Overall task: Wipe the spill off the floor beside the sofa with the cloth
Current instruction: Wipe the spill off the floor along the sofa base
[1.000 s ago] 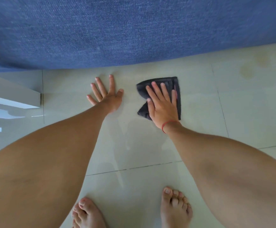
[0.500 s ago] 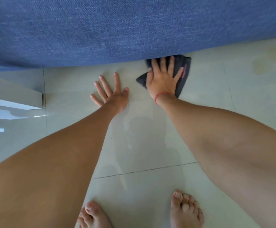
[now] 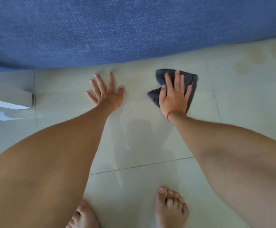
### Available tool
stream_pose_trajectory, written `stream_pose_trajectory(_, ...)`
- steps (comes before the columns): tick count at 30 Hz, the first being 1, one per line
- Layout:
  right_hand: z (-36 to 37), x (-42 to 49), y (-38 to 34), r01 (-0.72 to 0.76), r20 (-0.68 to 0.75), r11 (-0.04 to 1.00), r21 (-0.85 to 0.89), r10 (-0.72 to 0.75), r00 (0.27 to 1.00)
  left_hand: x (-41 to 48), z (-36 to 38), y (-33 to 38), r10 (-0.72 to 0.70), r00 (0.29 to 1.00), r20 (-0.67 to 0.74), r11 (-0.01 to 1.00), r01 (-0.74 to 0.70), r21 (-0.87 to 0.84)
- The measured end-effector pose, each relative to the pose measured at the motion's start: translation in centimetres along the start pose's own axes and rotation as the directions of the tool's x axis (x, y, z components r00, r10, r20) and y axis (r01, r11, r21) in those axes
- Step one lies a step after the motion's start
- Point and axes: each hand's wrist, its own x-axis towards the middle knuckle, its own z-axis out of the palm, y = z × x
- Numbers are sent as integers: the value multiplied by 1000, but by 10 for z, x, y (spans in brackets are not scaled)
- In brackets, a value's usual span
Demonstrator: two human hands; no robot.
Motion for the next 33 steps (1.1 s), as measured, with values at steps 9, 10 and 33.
stream_pose_trajectory(9, -6, 75, -24, -199, -9, 979, 44, 200, 980, 5, 3, 3, -27, 997, 70, 999, 26, 29)
stream_pose_trajectory(10, -6, 71, -31, -150, 6, 988, 40, 150, 989, 4, 2, 2, -25, 997, 74, 1000, 24, 20)
stream_pose_trajectory(33, 32, 12, -134, -52, 7, 999, 15, 51, 999, 2, -24, -137, -179, 980, -85, 983, 174, -61)
